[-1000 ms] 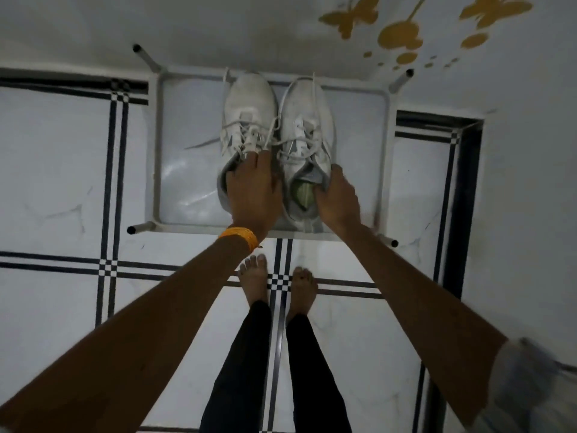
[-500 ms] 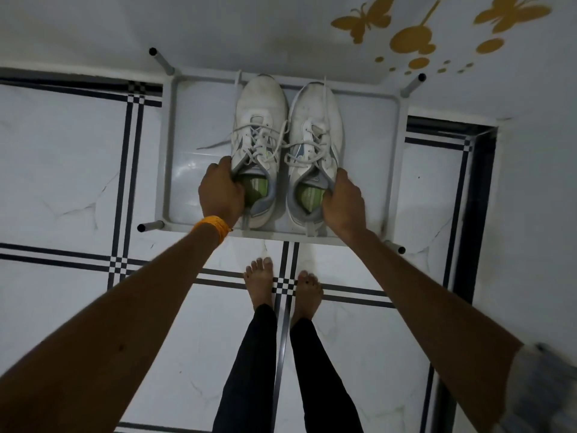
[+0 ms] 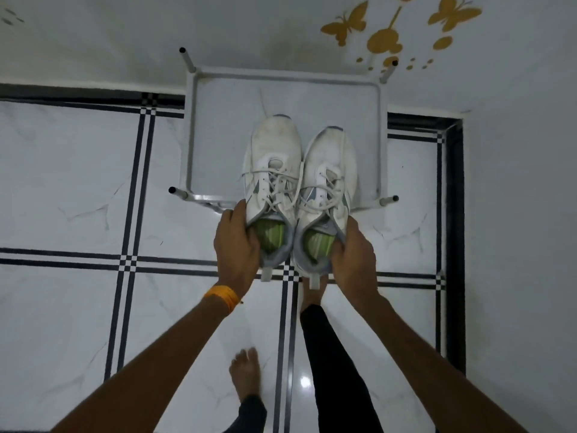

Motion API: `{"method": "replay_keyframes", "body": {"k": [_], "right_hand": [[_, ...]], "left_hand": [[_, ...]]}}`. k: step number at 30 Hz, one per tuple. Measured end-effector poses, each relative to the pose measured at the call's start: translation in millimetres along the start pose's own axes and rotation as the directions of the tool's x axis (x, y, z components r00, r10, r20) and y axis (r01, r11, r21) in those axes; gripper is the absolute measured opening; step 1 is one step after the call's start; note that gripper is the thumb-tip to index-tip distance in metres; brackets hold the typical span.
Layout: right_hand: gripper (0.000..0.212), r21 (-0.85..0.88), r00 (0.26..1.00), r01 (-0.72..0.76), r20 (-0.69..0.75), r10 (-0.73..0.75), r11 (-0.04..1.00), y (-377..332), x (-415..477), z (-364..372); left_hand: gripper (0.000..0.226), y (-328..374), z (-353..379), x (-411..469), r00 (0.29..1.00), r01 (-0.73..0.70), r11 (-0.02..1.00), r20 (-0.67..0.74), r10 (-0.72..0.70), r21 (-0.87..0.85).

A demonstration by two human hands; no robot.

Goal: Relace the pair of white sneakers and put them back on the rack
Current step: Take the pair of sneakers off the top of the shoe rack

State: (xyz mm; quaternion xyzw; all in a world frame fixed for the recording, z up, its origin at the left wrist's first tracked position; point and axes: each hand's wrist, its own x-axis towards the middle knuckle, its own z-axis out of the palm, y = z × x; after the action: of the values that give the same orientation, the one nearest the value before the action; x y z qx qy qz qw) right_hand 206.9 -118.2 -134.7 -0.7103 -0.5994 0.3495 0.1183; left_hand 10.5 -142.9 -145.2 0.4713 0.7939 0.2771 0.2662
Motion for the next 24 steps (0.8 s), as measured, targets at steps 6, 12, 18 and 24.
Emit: {"method": "replay_keyframes", "body": {"k": [6,12,18,24], "right_hand": [[0.033,0.042,0.999,0.023,-0.035,-0.022,0.999,44.9,-98.6,40.5],[0.026,-0.014,0.993,-0.086,0.075,0.087,0.996,109.0,-137.0,106.4],[0.027,-0.087,0.985,-0.069,0.149,0.082,0.994,182.8,-127.5,174.6],[0.022,-0.143,0.983,-0.074,0.157,0.097,0.987,254.9,-95.3,260.6]], "left_hand": [[0.035,-65.0,1.1,-94.2,0.999,0.002,1.000,0.041,-0.001,-0.007],[0.037,-140.5,43.2,-153.7,0.990,0.090,0.996,0.110,-0.090,0.009],[0.028,-214.3,119.1,-168.9,0.986,0.088,0.994,0.137,-0.097,0.066],[0.031,-302.8,198.8,-160.6,0.985,0.048,0.994,0.159,-0.063,0.095]]}}
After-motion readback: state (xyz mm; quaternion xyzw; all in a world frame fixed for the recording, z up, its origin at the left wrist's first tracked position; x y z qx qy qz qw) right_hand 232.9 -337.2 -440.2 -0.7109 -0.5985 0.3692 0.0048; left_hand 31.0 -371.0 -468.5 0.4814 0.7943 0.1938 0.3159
